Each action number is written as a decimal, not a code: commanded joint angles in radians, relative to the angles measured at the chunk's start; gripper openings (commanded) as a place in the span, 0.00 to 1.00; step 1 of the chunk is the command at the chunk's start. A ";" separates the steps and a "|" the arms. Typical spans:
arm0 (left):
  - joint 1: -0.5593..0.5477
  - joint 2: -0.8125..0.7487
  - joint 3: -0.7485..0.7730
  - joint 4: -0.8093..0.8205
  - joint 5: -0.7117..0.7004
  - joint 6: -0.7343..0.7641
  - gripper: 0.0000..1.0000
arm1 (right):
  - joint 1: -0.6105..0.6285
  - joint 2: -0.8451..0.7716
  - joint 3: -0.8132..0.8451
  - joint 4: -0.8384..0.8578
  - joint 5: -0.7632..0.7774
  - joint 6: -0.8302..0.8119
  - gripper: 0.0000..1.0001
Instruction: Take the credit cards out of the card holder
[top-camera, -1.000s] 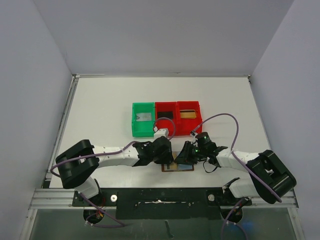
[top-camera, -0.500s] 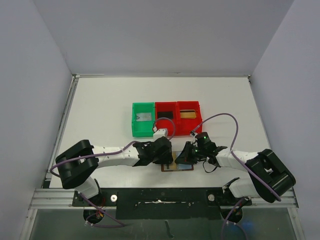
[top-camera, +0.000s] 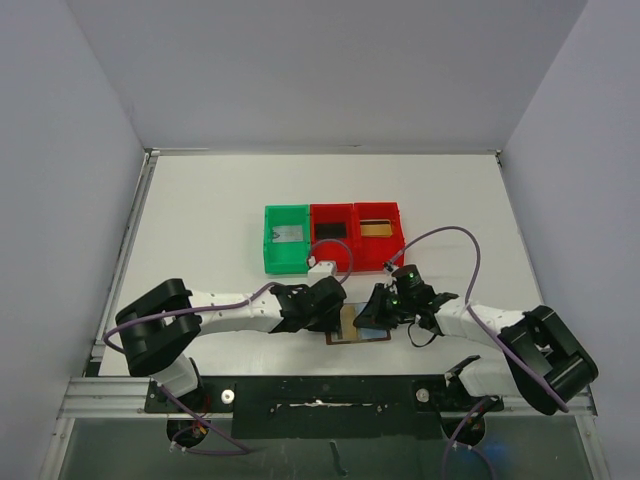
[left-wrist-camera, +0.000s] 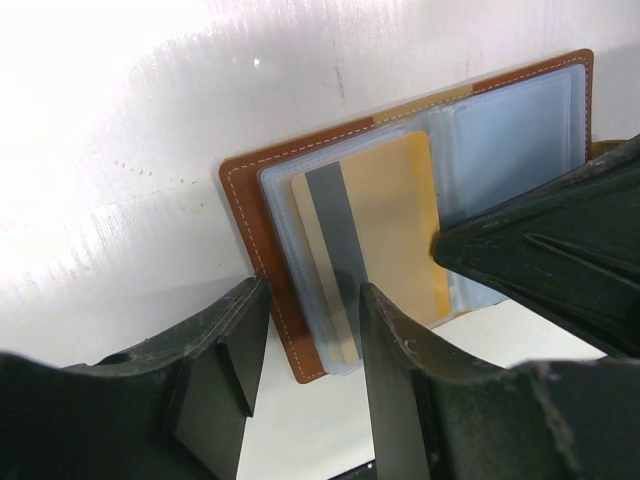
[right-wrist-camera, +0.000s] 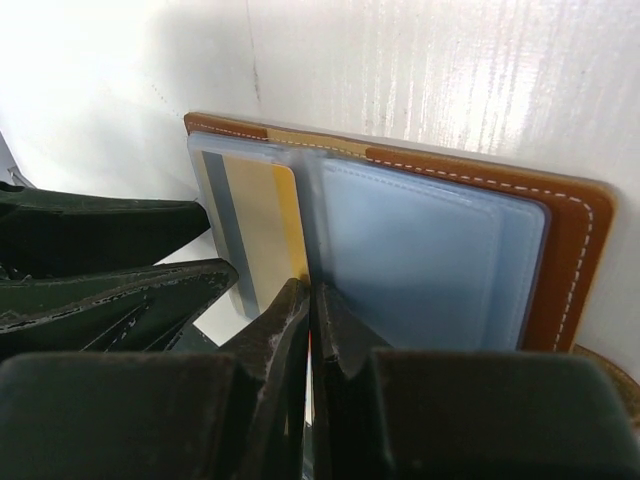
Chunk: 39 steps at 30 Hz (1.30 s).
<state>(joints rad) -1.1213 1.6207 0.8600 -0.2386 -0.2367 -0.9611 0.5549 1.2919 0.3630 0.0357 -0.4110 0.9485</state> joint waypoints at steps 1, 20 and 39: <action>-0.007 0.008 0.043 -0.037 -0.039 0.012 0.39 | -0.012 -0.033 0.028 -0.046 0.040 -0.025 0.00; -0.011 0.025 0.048 -0.051 -0.055 0.012 0.35 | -0.026 -0.072 0.049 -0.116 0.071 -0.051 0.04; -0.018 0.053 0.072 -0.065 -0.052 0.019 0.30 | -0.021 0.054 0.040 0.026 -0.037 -0.042 0.14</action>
<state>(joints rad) -1.1316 1.6520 0.8986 -0.2836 -0.2657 -0.9565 0.5316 1.3304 0.3923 0.0322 -0.4473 0.9165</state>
